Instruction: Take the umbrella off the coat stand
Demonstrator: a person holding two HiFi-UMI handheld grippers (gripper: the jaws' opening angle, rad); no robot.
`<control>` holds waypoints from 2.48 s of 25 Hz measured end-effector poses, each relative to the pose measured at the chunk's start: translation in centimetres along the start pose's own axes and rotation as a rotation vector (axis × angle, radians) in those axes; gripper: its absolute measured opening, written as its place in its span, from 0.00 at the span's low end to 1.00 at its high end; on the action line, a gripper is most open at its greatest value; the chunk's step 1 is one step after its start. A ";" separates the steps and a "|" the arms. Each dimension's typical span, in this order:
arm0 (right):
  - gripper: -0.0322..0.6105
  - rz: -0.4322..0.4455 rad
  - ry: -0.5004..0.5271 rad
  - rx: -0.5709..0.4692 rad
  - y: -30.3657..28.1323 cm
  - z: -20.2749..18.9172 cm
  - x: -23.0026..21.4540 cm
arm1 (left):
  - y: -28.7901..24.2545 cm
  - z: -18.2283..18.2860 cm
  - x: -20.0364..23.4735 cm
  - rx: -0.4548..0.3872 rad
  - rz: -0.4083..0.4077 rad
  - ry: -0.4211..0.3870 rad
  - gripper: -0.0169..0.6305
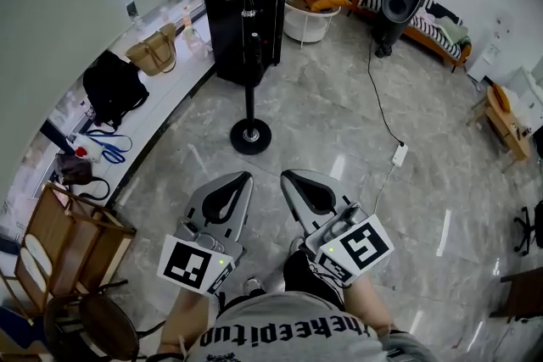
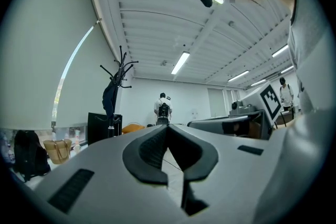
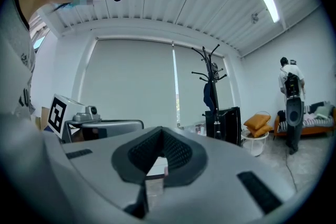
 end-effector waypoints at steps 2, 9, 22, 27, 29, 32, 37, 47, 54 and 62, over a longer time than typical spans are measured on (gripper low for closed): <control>0.07 0.015 -0.003 0.003 -0.4 -0.1 -1.3 | -1.2 0.0 0.1 -0.004 0.016 0.005 0.05; 0.07 0.059 -0.002 0.011 -1.7 -0.3 -6.3 | -5.6 -0.2 0.3 0.000 0.060 0.010 0.05; 0.07 0.154 -0.011 0.017 -2.7 -1.3 -14.0 | -12.5 -1.0 -0.5 -0.004 0.151 0.003 0.05; 0.07 0.192 -0.023 0.013 -2.9 -1.7 -16.7 | -14.7 -1.1 -1.1 -0.012 0.184 -0.007 0.05; 0.07 0.205 -0.021 0.006 -3.0 -1.8 -17.6 | -15.5 -1.2 -1.3 -0.012 0.199 -0.009 0.05; 0.07 0.221 -0.023 0.003 -2.9 -2.3 -18.7 | -16.4 -1.6 -1.6 -0.012 0.220 -0.010 0.05; 0.07 0.230 -0.048 -0.005 -2.9 -3.0 -20.3 | -17.5 -2.0 -2.0 -0.001 0.244 -0.030 0.05; 0.07 0.244 -0.091 0.001 -4.5 -4.3 -21.4 | -18.8 -2.6 -0.9 0.029 0.259 -0.028 0.05; 0.07 0.208 -0.079 0.014 -6.8 -4.2 -21.8 | -19.4 -2.3 2.2 0.017 0.234 0.010 0.05; 0.07 0.153 -0.070 0.028 -10.5 -3.7 -22.0 | -20.7 -1.5 6.6 0.031 0.176 0.010 0.05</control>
Point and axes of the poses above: the fingertips, and each gripper's own axes: y backward along the fingers, x to its left, z out of its top, the point moved 10 cm from there along y, backward along the fingers, and after that the axes turned 7 degrees about y, right-handed, at the moved point
